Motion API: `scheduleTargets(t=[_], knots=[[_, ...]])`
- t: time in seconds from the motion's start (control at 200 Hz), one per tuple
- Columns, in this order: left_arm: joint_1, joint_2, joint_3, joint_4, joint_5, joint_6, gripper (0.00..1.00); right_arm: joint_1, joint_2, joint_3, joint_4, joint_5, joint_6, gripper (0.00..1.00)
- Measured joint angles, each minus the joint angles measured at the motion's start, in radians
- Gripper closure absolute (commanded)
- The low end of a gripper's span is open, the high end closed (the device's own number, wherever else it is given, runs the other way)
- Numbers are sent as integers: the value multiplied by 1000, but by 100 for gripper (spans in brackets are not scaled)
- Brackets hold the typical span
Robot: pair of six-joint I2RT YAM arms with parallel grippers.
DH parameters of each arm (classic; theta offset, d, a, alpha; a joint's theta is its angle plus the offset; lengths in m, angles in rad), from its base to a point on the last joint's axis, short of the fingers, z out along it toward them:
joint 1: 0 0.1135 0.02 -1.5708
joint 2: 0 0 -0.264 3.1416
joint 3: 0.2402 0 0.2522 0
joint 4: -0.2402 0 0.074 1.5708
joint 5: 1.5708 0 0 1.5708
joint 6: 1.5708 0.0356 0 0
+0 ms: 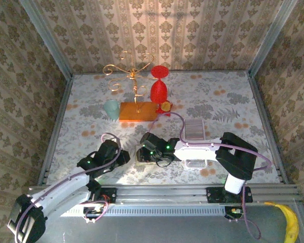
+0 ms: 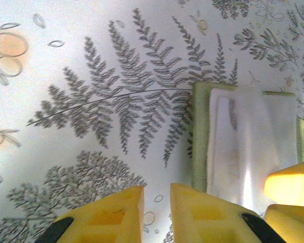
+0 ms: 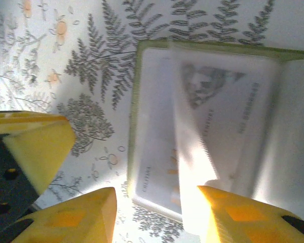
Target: Put the credit cards into the card holder
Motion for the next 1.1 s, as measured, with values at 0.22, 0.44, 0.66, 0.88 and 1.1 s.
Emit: scheduleTargets(t=[0.22, 0.44, 0.66, 0.88, 1.1], knots=[[18, -71, -13, -80, -10, -17, 85, 2, 23, 0, 58, -21, 14, 55], [33, -122, -13, -150, -38, -23, 87, 11, 61, 1, 103, -40, 32, 56], [47, -166, -12, -215, -72, -34, 88, 27, 79, 32, 138, -48, 32, 56], [76, -247, 7, -314, -131, -64, 88, 32, 121, 89, 197, -67, 32, 55], [95, -336, 36, -404, -179, -78, 87, 32, 177, 136, 229, -97, 31, 55]])
